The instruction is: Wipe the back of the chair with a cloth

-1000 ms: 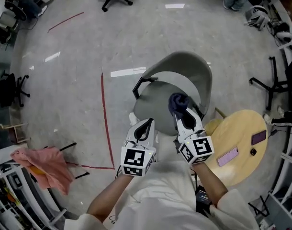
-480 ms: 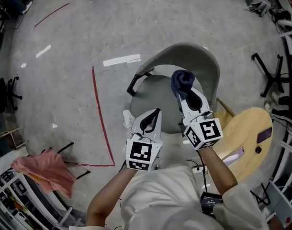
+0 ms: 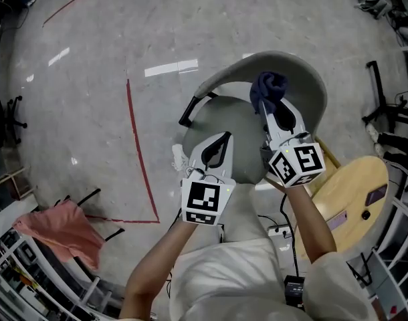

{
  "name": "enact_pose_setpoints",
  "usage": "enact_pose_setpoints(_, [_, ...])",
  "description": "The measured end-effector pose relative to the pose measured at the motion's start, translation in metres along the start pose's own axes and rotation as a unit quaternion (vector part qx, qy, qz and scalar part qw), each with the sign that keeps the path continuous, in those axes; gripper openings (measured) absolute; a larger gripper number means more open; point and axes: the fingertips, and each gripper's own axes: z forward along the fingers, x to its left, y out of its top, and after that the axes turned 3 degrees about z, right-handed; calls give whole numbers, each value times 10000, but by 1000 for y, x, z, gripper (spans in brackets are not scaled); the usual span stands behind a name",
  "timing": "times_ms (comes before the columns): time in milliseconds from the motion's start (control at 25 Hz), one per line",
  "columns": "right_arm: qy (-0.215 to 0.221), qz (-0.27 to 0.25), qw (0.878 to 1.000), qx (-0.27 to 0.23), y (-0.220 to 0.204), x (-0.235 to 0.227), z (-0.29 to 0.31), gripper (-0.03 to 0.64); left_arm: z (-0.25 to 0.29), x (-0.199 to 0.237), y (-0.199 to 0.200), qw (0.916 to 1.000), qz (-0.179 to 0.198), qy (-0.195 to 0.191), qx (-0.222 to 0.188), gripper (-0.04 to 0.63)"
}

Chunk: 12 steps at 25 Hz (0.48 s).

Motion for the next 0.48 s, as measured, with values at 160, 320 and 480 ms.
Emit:
enact_pose_setpoints(160, [-32,-67,10000,15,-9,-13,17,72,15,7,-1,9999,66,25,-77,0])
enact_pose_setpoints(320, [-86,-188,9998,-9,-15,-27,33,72,26,9,-3,9999,74,19,-98,0])
enact_pose_setpoints(480, [-224,-146,9996,-9,-23,-48,49,72,34,6,-3,9999,130,-16,-44,0])
